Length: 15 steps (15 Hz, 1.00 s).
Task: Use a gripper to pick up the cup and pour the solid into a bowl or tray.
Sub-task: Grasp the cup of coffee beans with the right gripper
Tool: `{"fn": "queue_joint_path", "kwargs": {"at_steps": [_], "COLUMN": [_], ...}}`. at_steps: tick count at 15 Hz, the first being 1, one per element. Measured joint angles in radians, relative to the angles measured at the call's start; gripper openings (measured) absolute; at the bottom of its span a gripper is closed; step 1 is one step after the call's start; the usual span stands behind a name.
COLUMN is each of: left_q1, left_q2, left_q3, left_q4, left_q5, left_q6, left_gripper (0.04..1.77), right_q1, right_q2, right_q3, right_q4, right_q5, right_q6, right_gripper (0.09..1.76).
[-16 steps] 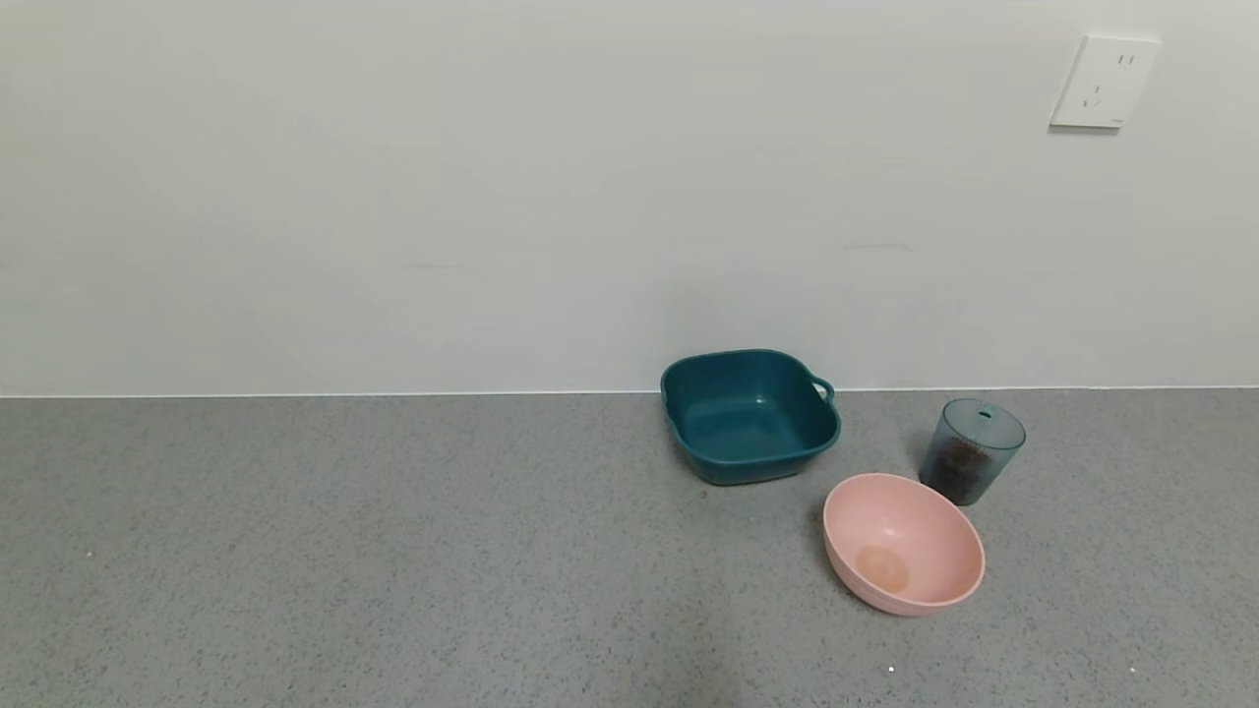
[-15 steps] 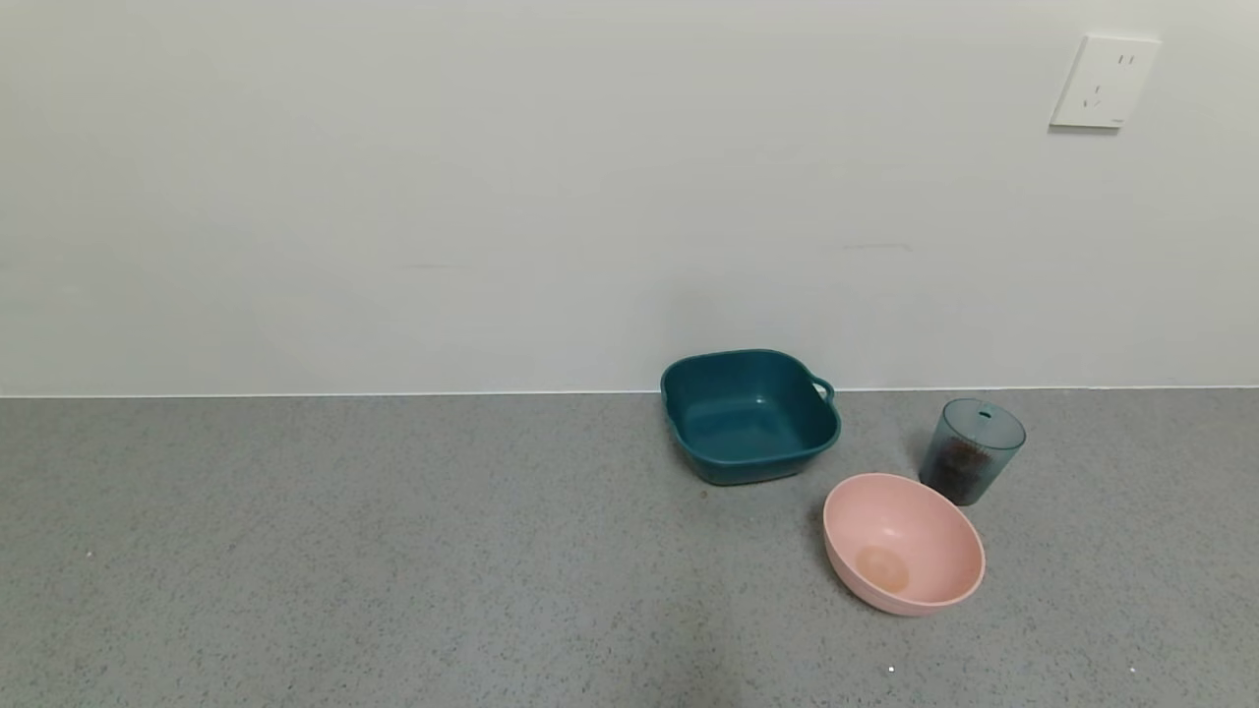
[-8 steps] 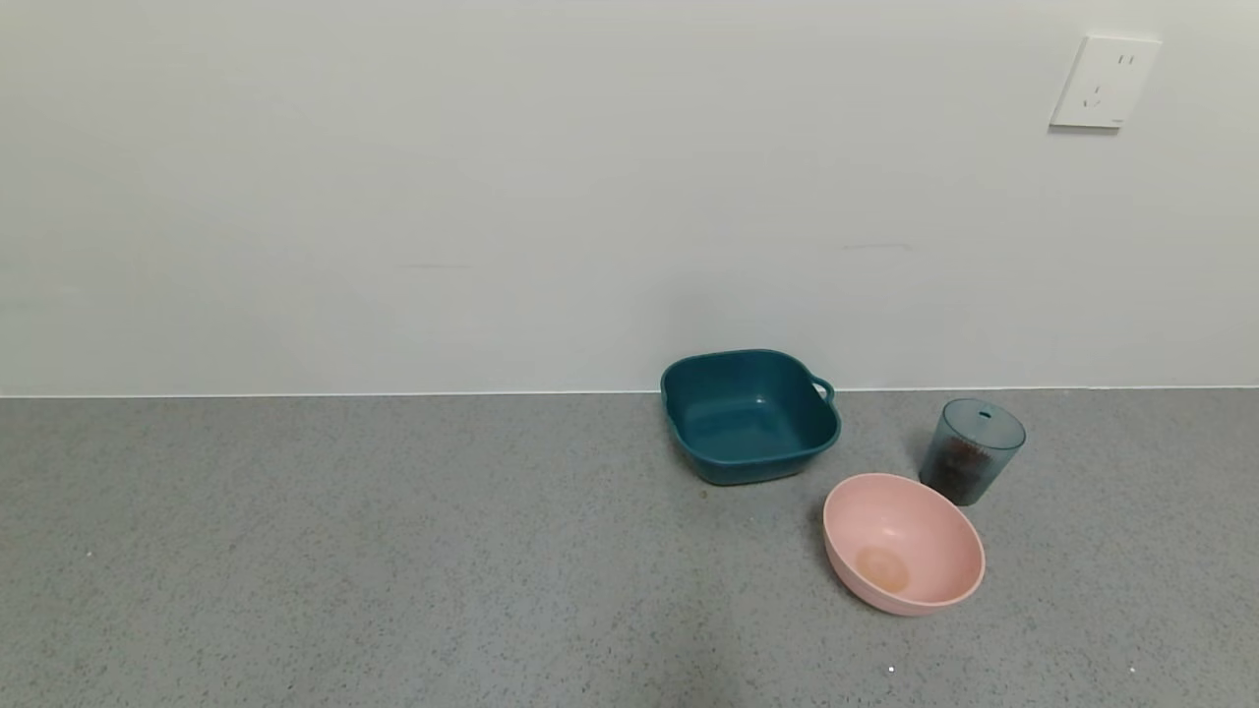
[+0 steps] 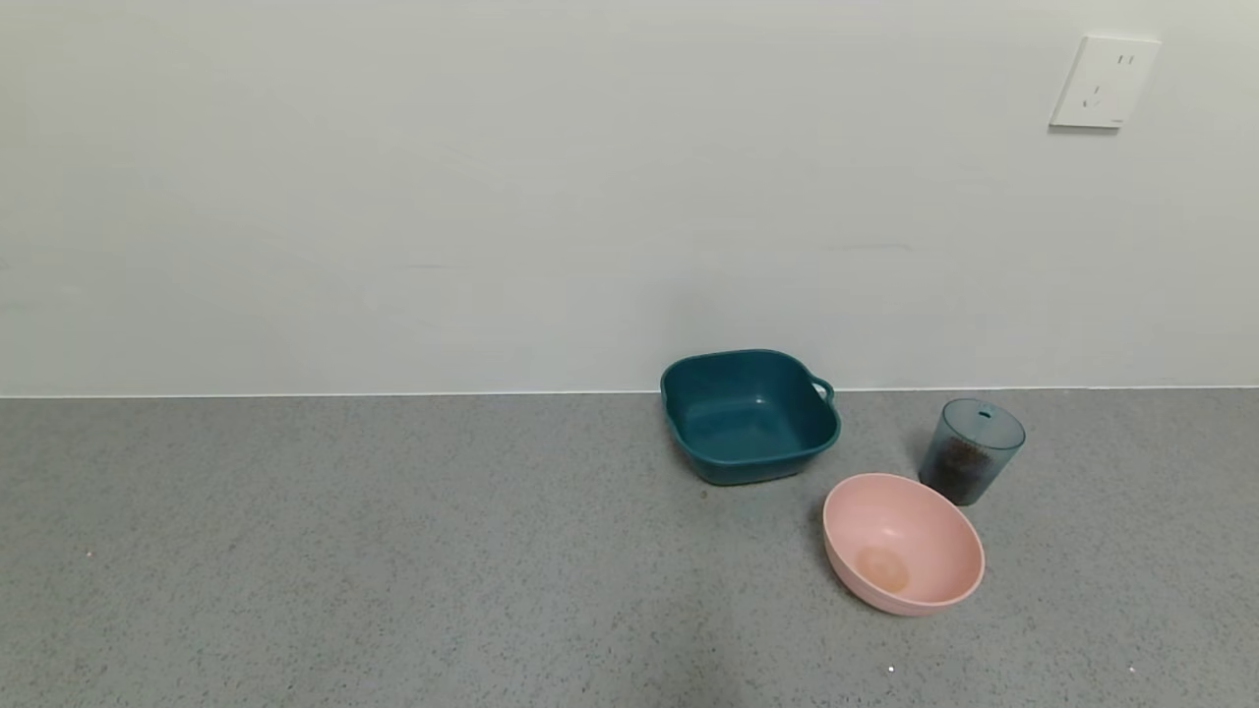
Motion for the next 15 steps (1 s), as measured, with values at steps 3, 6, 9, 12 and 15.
{"fn": "queue_joint_path", "kwargs": {"at_steps": [3, 6, 9, 12, 15], "left_q1": [0.000, 0.000, 0.000, 0.000, 0.000], "left_q2": [0.000, 0.000, 0.000, 0.000, 0.000], "left_q3": [0.000, 0.000, 0.000, 0.000, 0.000], "left_q4": [0.000, 0.001, 0.000, 0.001, 0.000], "left_q5": [0.000, 0.000, 0.000, 0.000, 0.000], "left_q6": [0.000, 0.000, 0.000, 0.000, 0.000], "left_gripper": [1.75, 1.75, 1.75, 1.75, 1.75], "right_q1": [-0.002, -0.004, 0.001, 0.013, 0.019], "right_q2": [0.107, 0.240, 0.413, 0.620, 0.837], "right_q3": [-0.103, -0.201, -0.304, -0.404, -0.449], "right_q4": [-0.008, -0.011, -0.015, -0.062, -0.185], "right_q5": [0.002, 0.011, 0.013, 0.014, 0.011], "right_q6": [0.001, -0.013, -0.027, -0.031, -0.032], "right_gripper": [1.71, 1.71, 1.71, 1.71, 1.71]}}
